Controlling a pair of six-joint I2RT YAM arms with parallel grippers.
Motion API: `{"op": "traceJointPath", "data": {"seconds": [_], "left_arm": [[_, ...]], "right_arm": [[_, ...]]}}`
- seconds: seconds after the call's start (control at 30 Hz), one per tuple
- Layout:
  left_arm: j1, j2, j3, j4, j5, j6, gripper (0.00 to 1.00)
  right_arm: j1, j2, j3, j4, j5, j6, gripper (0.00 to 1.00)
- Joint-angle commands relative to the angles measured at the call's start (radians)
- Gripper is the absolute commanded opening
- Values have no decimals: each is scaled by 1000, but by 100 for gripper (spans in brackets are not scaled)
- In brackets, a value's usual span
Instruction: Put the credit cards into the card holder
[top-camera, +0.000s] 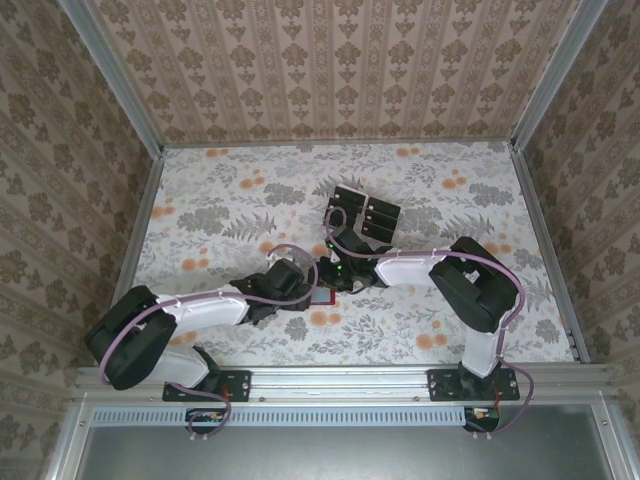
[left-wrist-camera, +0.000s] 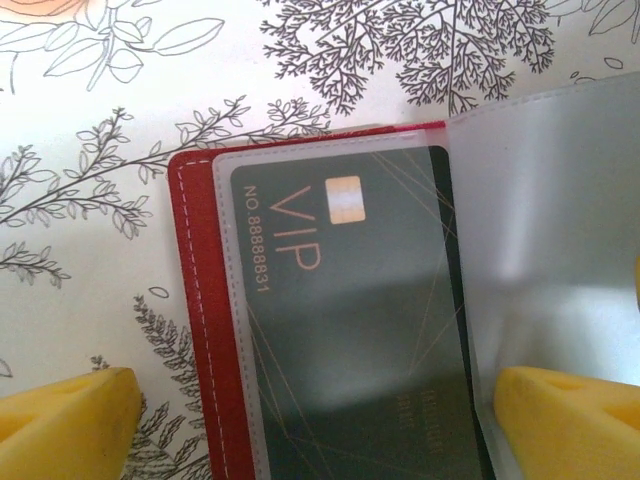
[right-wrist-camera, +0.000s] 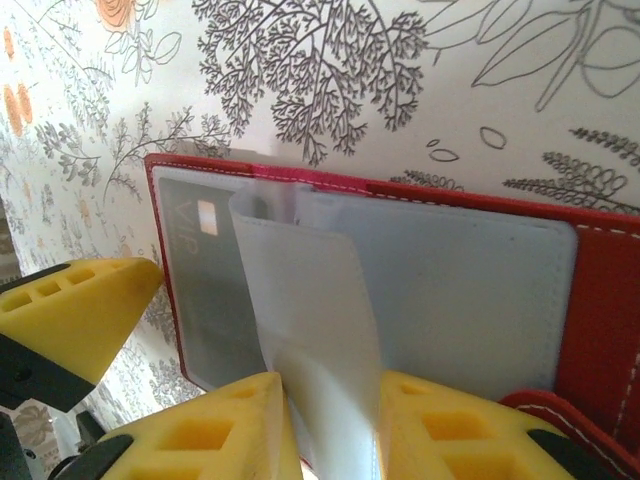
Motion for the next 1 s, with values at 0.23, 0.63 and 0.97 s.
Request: {"op": "traceJointPath", "data": {"seconds": [0.23,0.63,0.97], "left_arm": [[36,-354,-38,-155,-55,-87,100],[182,-624,-94,-282,34,-114,100],[236,-655,-128,-292,92,-102,100]], "right_arm": [[39,-17,89,-37,-35,-27,49],[102,140,308,-159,-3,-44,54],[110,263,400,-213,11,-43,54]]}}
